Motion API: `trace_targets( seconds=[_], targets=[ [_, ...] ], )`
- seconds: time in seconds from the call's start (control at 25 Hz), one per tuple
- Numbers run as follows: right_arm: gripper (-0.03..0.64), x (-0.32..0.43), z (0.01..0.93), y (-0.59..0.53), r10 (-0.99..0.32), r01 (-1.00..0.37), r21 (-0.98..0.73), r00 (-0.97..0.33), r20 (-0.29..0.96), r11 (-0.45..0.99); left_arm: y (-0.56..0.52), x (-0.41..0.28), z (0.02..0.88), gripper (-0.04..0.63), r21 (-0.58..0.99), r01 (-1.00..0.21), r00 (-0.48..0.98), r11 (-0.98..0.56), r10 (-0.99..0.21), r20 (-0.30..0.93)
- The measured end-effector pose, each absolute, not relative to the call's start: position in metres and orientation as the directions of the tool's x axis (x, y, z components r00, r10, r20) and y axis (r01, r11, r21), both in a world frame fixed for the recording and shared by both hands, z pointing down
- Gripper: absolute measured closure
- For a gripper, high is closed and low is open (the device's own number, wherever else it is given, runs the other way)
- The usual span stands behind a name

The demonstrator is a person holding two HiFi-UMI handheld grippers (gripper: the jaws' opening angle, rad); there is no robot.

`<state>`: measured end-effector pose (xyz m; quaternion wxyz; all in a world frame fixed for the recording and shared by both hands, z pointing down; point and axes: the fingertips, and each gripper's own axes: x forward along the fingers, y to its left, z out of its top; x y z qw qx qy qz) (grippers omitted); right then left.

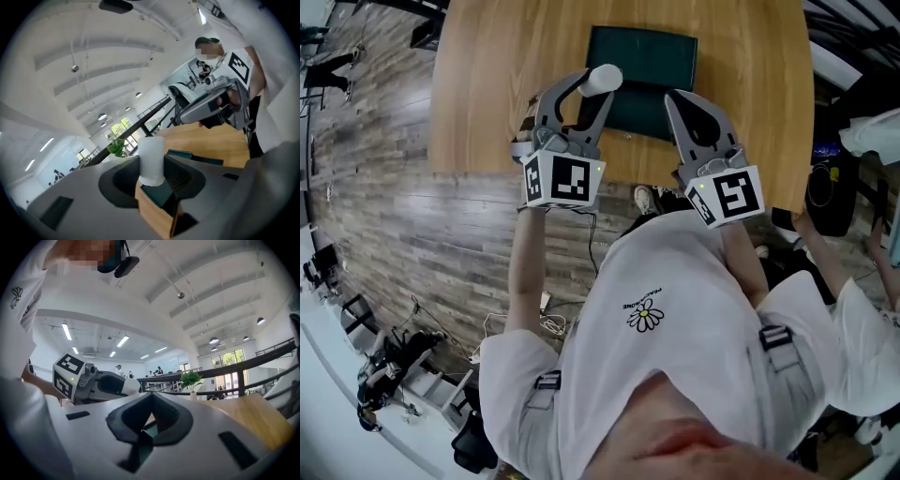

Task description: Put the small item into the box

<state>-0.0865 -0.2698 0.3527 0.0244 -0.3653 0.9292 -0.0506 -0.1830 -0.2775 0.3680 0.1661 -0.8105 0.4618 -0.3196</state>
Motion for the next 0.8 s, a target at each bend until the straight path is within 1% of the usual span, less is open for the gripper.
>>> trace_targets(
  seconds=[0.16, 0.32, 0.6, 0.8],
  targets=[
    [0.611, -0.066, 0.353, -0.267, -0.706, -0.704, -0.079, -0.708, 0.006, 0.706, -0.275, -0.156, 0.393, 0.425, -0.571, -0.501, 0.429, -0.650, -0.760, 0.489],
    [0.611, -0.046, 0.353, -0.264, -0.737, -0.737, -0.074, -0.675, 0.021, 0.672, -0.272, -0.144, 0.425, 0.425, -0.545, -0.379, 0.439, -0.748, -0.664, 0.605],
    [0.611, -0.021, 0.360, -0.259, -0.773, -0.773, -0.087, -0.633, 0.046, 0.628, -0.273, -0.144, 0.479, 0.425, -0.476, -0.254, 0.394, -0.842, -0.540, 0.744],
    [0.611, -0.013, 0.366, -0.261, -0.783, -0.785, -0.074, -0.619, 0.059, 0.615, -0.272, -0.148, 0.511, 0.425, -0.429, -0.184, 0.351, -0.885, -0.466, 0.812]
  ],
)
